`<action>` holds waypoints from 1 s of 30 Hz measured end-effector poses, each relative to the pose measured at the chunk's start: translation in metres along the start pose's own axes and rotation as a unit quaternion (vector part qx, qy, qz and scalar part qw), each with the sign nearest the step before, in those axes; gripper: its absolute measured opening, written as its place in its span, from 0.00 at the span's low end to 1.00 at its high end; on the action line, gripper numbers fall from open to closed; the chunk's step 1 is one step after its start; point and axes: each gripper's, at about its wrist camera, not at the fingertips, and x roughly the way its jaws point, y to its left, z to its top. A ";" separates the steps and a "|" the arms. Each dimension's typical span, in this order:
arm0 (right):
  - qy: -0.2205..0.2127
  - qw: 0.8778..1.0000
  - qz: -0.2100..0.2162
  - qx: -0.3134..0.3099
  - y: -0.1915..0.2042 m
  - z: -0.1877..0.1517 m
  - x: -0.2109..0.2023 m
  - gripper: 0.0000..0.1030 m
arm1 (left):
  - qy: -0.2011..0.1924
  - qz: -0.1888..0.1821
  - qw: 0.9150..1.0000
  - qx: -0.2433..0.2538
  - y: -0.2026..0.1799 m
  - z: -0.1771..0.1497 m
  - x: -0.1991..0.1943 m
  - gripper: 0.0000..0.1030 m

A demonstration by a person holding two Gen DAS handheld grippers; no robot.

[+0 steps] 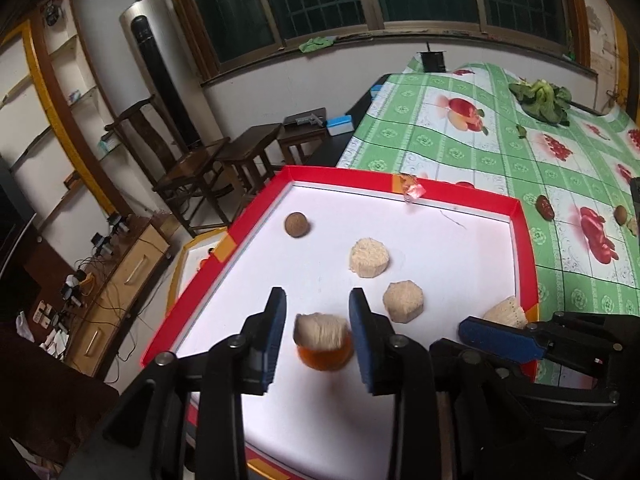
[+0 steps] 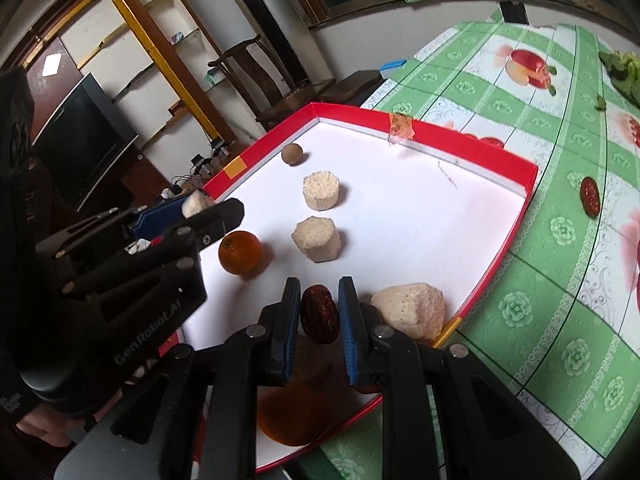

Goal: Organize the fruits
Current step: 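Carry the date and white chunk into the tray and open both grippers, then move both grippers back over the brown balls and chunk on the table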

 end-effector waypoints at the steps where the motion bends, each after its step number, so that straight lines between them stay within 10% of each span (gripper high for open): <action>1: 0.000 1.000 0.001 0.002 0.000 0.000 0.000 0.26 | -0.002 0.005 1.000 -0.002 0.001 0.001 -0.002 0.39; 16: -0.138 0.988 -0.048 0.046 -0.036 0.004 -0.079 0.53 | -0.085 -0.040 0.995 0.013 -0.039 0.023 -0.063 0.67; 30: -0.244 0.924 -0.260 0.137 -0.155 -0.027 -0.222 0.62 | -0.085 -0.133 0.980 0.125 -0.159 0.014 -0.093 0.69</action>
